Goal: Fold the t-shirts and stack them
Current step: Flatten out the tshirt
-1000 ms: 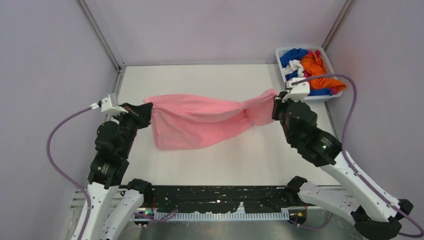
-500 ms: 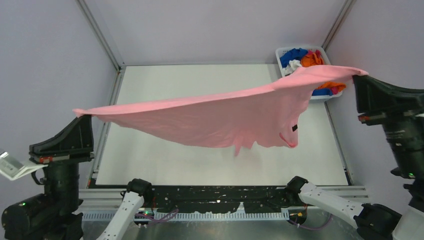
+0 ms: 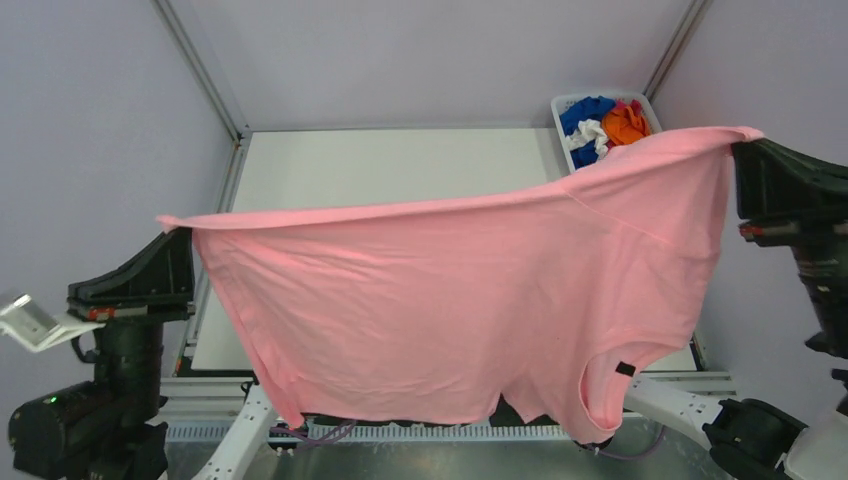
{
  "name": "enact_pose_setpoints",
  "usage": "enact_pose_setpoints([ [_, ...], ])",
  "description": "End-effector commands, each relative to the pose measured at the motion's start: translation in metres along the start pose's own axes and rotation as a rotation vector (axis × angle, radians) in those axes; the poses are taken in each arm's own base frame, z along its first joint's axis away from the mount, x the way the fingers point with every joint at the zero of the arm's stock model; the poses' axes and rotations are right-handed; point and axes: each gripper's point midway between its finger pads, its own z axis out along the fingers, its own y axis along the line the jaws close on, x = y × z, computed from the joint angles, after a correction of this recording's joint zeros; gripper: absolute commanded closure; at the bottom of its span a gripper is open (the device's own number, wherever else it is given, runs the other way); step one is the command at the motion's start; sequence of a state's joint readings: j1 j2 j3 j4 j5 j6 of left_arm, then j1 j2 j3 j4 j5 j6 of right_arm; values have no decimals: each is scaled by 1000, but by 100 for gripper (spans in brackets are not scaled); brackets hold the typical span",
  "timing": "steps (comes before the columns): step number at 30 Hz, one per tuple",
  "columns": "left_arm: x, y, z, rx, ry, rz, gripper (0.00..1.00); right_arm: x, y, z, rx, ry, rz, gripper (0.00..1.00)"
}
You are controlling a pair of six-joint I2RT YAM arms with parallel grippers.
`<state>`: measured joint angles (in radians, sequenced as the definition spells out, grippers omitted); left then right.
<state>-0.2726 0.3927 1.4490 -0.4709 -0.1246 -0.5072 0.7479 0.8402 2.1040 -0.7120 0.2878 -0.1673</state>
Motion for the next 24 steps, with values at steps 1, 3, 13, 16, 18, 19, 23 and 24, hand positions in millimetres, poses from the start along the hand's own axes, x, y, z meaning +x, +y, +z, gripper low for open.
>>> enact_pose_setpoints([
  [1, 75, 60, 44, -213, 126, 84, 100, 68, -32, 51, 279, 161, -216, 95],
  [3, 116, 91, 57, -309, 187, 113, 100, 105, -41, 63, 374, 237, -316, 95],
  [13, 356, 275, 93, -775, 668, 337, 69, 441, -43, 142, 185, 702, -436, 93],
  [16, 418, 313, 108, -834, 872, 270, 60, 526, -43, 165, 142, 813, -395, 88],
  [18, 449, 337, 109, -895, 963, 270, 27, 614, -51, 164, 150, 985, -387, 63],
  [19, 455, 341, 115, -901, 980, 266, 6, 611, -53, 180, 168, 993, -383, 49],
  [23, 461, 333, 130, -861, 997, 223, 0, 648, -62, 184, 232, 1073, -368, 1],
  [24, 460, 329, 131, -848, 996, 209, 0, 644, -60, 185, 241, 1061, -344, 2],
])
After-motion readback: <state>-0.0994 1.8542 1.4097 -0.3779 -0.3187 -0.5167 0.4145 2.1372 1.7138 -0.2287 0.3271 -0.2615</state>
